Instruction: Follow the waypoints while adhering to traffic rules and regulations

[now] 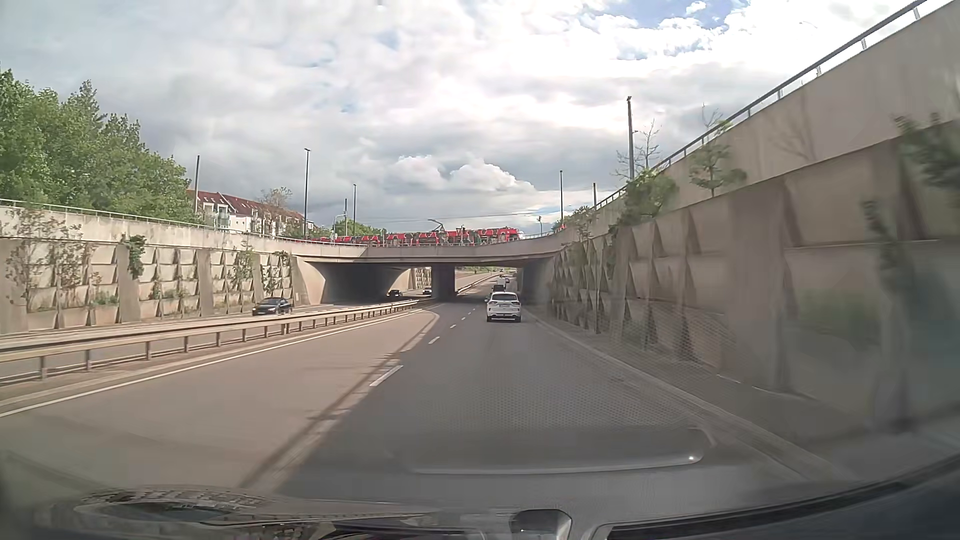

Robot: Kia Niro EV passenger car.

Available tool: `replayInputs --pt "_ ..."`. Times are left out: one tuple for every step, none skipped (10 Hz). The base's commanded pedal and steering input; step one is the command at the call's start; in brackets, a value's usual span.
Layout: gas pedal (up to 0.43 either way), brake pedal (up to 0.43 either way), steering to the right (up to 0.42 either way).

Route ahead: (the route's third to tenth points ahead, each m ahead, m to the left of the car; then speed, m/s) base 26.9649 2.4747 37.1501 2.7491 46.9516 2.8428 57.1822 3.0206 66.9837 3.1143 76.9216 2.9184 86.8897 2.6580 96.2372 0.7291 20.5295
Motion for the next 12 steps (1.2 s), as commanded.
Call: replayInputs --pt "0.047 0.000 0.000" --pt "0.047 0.000 0.000" --pt "0.047 0.000 0.000" --pt "0.047 0.000 -0.001" --pt "0.047 0.000 -0.001" --pt "0.047 0.000 -0.001" --pt "0.047 0.000 -0.001" --pt "0.047 0.000 -0.001" --pt "0.047 0.000 -0.001" --pt "0.047 0.000 0.000" --pt "0.059 0.000 -0.001" --pt "0.059 0.000 -0.001"
